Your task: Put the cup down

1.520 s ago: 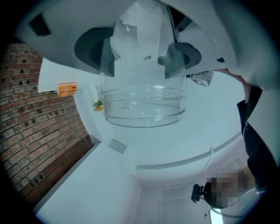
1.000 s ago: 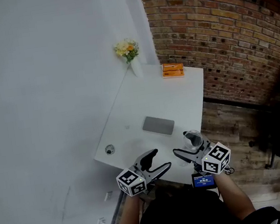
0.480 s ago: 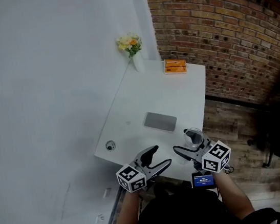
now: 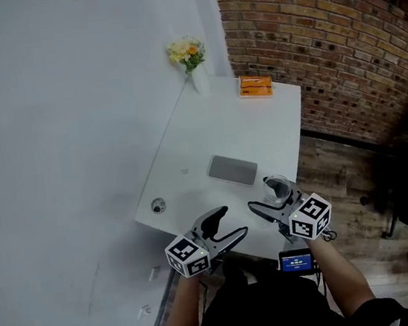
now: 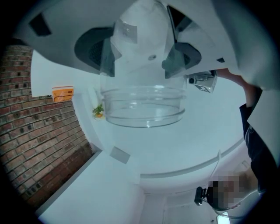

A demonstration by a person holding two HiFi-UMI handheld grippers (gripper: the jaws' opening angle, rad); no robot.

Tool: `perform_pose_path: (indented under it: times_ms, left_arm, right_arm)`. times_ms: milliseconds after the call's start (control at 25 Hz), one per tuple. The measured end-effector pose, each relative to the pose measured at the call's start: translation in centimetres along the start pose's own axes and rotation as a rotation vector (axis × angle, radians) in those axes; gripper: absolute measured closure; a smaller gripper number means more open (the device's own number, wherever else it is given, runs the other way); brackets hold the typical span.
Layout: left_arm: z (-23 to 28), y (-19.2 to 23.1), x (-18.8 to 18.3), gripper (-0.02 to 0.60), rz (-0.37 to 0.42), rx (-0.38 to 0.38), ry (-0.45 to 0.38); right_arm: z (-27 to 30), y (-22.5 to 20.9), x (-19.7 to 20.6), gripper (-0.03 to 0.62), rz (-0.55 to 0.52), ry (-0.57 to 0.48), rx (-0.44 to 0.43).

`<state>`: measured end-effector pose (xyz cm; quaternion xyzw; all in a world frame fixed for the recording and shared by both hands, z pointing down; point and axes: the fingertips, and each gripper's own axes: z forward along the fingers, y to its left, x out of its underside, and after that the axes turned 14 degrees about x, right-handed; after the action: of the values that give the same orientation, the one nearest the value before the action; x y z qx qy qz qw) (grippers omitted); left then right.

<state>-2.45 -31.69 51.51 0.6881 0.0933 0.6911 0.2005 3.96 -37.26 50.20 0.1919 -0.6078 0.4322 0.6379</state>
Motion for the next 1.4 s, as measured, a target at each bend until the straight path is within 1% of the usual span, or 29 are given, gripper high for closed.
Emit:
perform_pose_path:
  times_ms: [280,560,640,960,1160,1400]
  left_arm:
    - [0.0,0.7,-0.3,0.219,-0.008,-0.03,0.003]
    - [-0.4,2.4,0.0,0.219,-0.034,-0.069,-0.007]
    - [-0.5,2.8,0.1,0.219,-0.043,-0.081,-0.013]
    - [-1.6,4.2,1.4,0.219,-0.086,-0.117,-0.017]
    - [-2.2,4.9,1.9,0.219,-0.107,-0.136,-0.018]
    - [-2.4,5.4,2.0,0.221,-0.114,-0.143,-0.025]
  right_arm:
    - [4.7,-3.6,0.2,0.221,0.005,-0.001,0.014]
    - [10.0,-6.6,0.6,0.221,-0.015,-0.01,0.027]
    - [11.2,-7.2,0.3,0.221,-0.037,-0.018,0.028]
    - [16.2,-7.6,1.1,0.222,-0.202,-0.012,0.008]
    - [17.1,-7.2,1.2,0.223,-0.247,-0.039,-0.008]
    - [16.1,-6.6,1.8,0.221,-0.283,-0.061,-0.006]
